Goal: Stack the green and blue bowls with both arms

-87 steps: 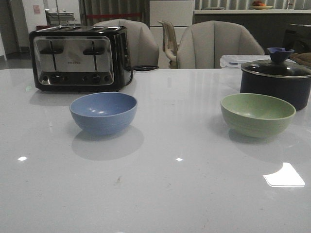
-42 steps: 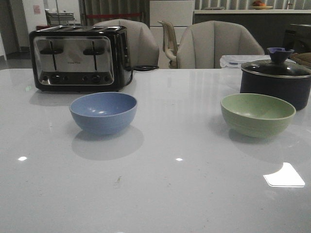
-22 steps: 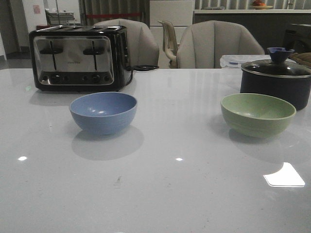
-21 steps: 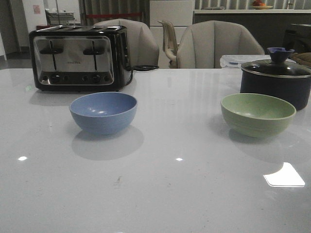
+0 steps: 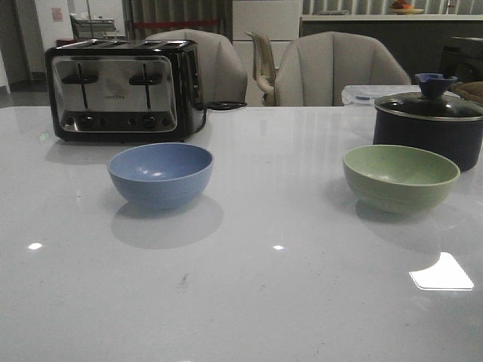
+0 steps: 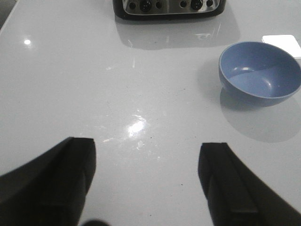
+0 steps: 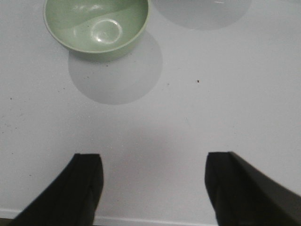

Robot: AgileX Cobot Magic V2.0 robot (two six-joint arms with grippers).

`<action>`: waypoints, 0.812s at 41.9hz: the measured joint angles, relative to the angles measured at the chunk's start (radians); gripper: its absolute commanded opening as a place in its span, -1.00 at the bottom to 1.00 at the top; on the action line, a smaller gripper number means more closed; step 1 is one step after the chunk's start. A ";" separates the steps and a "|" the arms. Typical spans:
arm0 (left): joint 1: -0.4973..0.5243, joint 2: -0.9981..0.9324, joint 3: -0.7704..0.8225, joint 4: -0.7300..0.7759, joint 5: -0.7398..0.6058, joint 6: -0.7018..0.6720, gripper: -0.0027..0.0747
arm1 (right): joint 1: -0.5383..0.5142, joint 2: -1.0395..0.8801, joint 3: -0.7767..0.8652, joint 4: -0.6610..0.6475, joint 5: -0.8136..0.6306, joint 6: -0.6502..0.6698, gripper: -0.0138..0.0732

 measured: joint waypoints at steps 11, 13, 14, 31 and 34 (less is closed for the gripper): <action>0.000 0.000 0.000 0.000 -0.001 0.000 0.27 | 0.000 0.009 -0.003 0.012 -0.077 0.000 0.64; 0.000 0.000 0.000 0.000 -0.002 0.000 0.25 | 0.000 0.023 -0.016 0.022 -0.080 0.000 0.64; 0.000 0.000 0.000 0.000 -0.002 0.000 0.24 | 0.000 0.038 -0.025 0.029 -0.080 0.000 0.64; 0.000 0.000 0.000 0.000 -0.003 0.000 0.07 | 0.000 0.471 -0.306 0.081 -0.069 0.000 0.64; 0.000 0.000 0.000 0.000 -0.003 0.000 0.06 | 0.000 0.558 -0.351 0.081 -0.073 0.000 0.64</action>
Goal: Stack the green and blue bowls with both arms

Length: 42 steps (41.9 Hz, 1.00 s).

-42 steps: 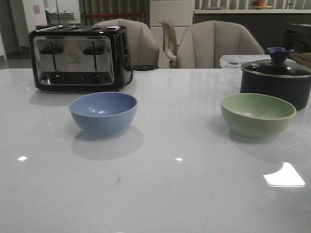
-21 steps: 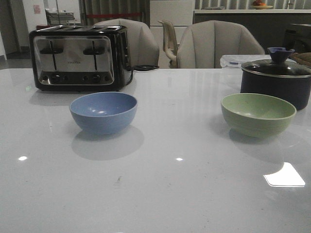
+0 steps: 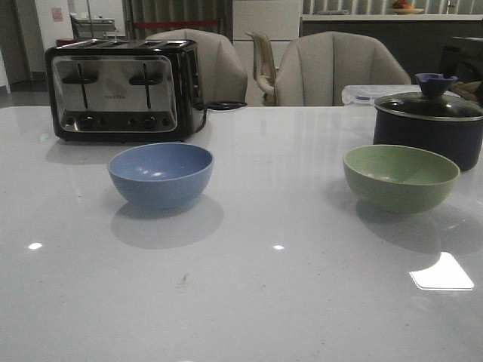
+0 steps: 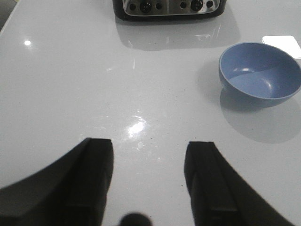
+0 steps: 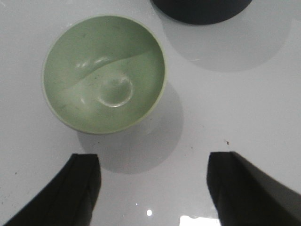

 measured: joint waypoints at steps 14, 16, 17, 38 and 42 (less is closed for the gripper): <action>0.000 0.000 0.000 0.000 0.000 0.000 0.06 | 0.000 0.346 -0.156 0.000 -0.101 0.000 0.64; 0.000 0.000 0.000 0.000 0.000 0.000 0.06 | 0.000 0.377 -0.170 0.000 -0.117 0.000 0.64; 0.000 0.000 0.000 0.000 0.000 0.000 0.06 | 0.000 0.396 -0.176 0.000 -0.121 0.000 0.64; 0.000 0.000 0.000 0.000 0.000 0.000 0.06 | 0.000 0.519 -0.219 0.000 -0.203 0.000 -0.26; 0.000 0.000 0.000 0.000 0.000 0.000 0.06 | 0.000 0.519 -0.219 0.000 -0.205 0.000 -0.41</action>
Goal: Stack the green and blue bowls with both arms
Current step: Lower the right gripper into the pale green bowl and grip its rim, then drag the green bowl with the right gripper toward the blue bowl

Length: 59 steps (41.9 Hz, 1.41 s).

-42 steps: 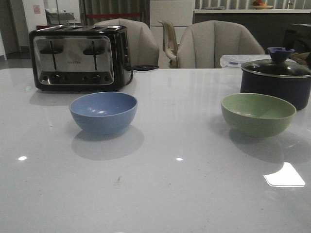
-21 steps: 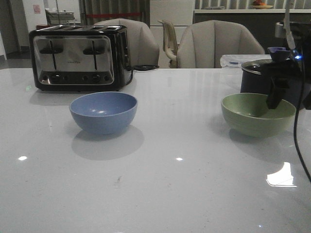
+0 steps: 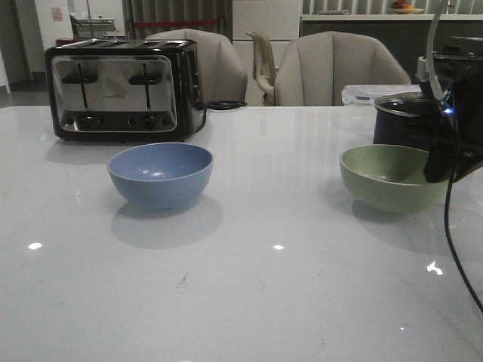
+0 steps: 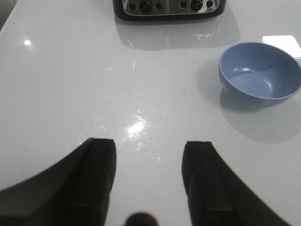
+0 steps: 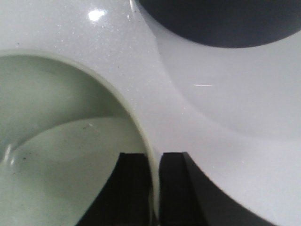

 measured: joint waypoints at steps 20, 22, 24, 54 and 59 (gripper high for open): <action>0.000 0.000 0.000 0.000 0.000 0.000 0.06 | 0.066 -0.137 -0.002 0.004 0.082 0.001 -0.52; 0.000 0.000 0.000 0.000 0.000 0.000 0.06 | 0.093 -0.157 -0.002 0.004 0.096 0.001 -0.52; 0.000 0.000 0.000 0.000 0.000 0.000 0.06 | 0.127 -0.173 -0.002 0.004 0.104 0.001 -0.52; 0.000 0.000 0.000 0.000 0.000 0.000 0.06 | 0.383 -0.023 -0.002 0.033 0.086 0.001 0.04; 0.000 0.000 0.000 0.000 0.000 0.000 0.06 | 0.383 -0.017 -0.002 0.035 0.086 0.001 0.41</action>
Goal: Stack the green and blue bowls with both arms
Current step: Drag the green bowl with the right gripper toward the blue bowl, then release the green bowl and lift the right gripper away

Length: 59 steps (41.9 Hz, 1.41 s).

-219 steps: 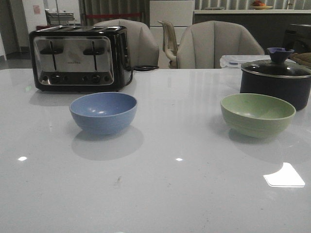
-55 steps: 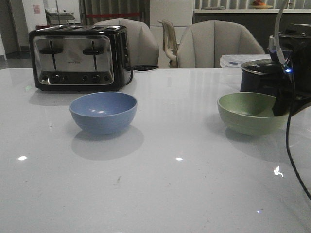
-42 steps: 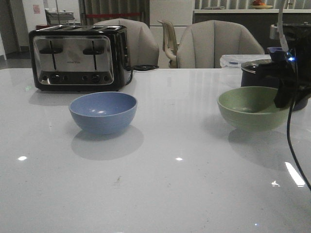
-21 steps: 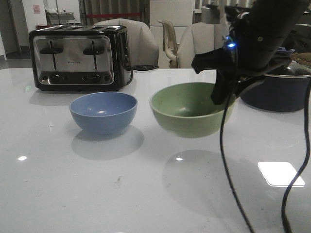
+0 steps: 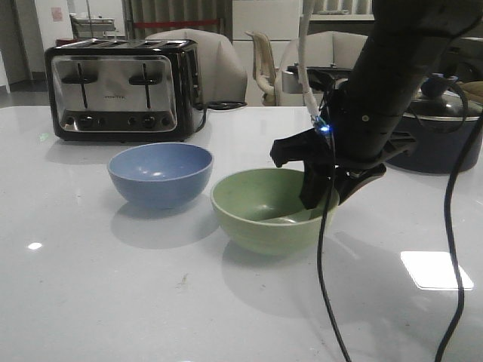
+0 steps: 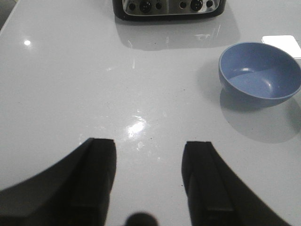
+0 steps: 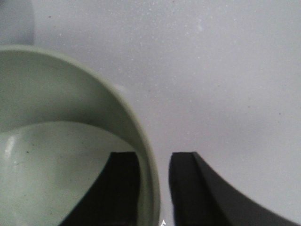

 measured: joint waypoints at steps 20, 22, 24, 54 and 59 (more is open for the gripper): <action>0.000 0.000 0.000 0.000 0.000 0.000 0.06 | 0.000 -0.272 0.024 -0.022 0.100 -0.039 0.50; 0.000 0.000 0.000 0.000 0.000 0.000 0.06 | 0.000 -0.334 0.047 -0.023 0.104 -0.045 0.50; 0.000 0.000 0.000 0.000 0.000 0.000 0.06 | 0.000 -0.390 0.080 -0.023 0.109 -0.049 0.50; -0.061 0.006 0.000 0.000 0.000 0.023 0.06 | 0.000 -1.053 0.582 -0.046 0.145 -0.056 0.50; -0.121 0.054 -0.042 0.000 0.002 0.043 0.06 | 0.000 -1.056 0.582 -0.046 0.145 -0.056 0.50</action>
